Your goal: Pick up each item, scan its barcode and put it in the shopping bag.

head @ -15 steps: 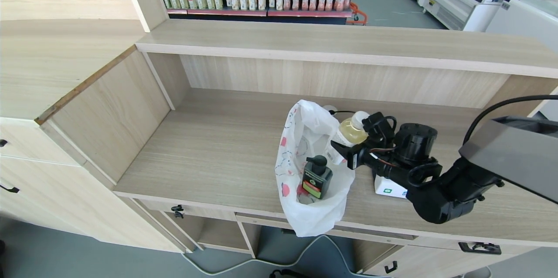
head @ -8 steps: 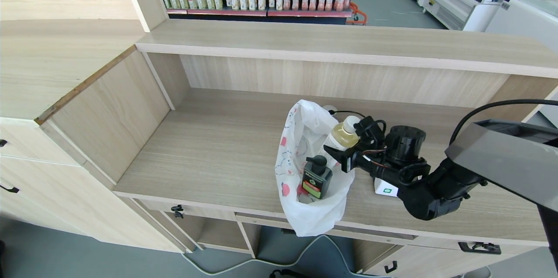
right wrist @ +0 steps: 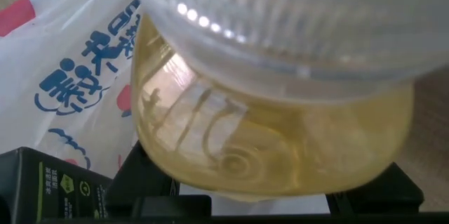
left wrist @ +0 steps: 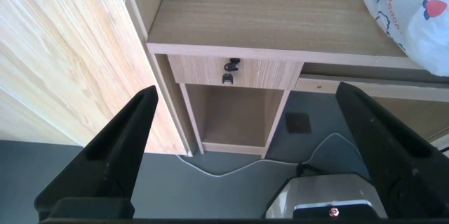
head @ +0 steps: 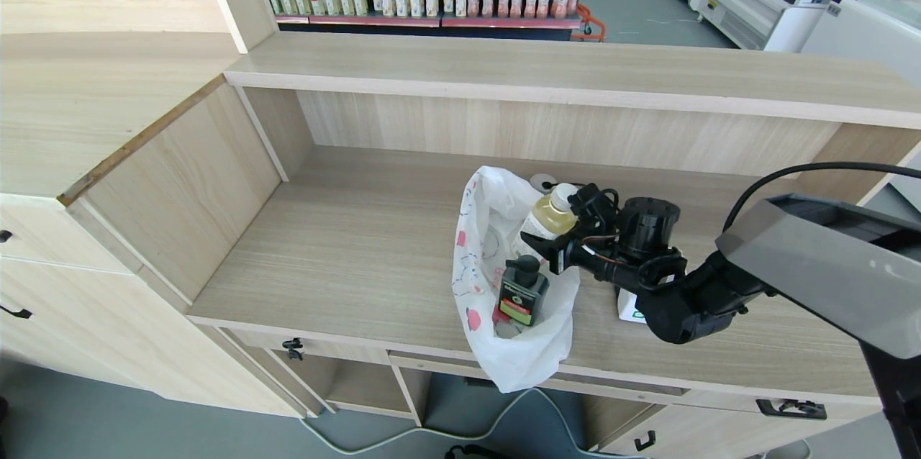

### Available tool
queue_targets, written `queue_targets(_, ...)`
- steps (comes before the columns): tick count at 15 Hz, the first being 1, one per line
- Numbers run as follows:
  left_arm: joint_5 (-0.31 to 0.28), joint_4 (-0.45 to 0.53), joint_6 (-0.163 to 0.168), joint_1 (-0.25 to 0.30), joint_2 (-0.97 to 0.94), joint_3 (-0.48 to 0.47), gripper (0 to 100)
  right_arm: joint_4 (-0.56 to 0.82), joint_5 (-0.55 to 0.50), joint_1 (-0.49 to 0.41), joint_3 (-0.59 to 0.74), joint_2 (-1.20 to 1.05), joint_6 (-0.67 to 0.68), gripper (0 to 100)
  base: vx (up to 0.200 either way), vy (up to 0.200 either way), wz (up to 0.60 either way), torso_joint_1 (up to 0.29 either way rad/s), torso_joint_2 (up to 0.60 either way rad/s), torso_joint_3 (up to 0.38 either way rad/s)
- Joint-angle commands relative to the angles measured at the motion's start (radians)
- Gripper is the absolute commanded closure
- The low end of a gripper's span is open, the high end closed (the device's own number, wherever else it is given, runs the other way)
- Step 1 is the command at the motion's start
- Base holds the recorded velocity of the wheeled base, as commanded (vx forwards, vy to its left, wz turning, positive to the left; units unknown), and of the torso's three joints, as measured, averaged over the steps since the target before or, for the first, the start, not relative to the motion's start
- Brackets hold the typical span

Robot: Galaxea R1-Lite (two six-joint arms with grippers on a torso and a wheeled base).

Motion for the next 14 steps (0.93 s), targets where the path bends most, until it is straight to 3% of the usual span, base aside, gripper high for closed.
queue_targets(1,0.000,0.000,0.000,0.000,0.000,0.000,0,0.004,0.001,0.008,-0.006,0.015,0.001,100,0.000,0.000,0.00,0.000,0.00,0.000)
queue_targets(14,0.000,0.000,-0.001,0.000,0.000,0.000,0,0.004,0.030,-0.012,0.076,-0.019,-0.071,100,0.000,0.000,0.00,0.000,0.00,0.000)
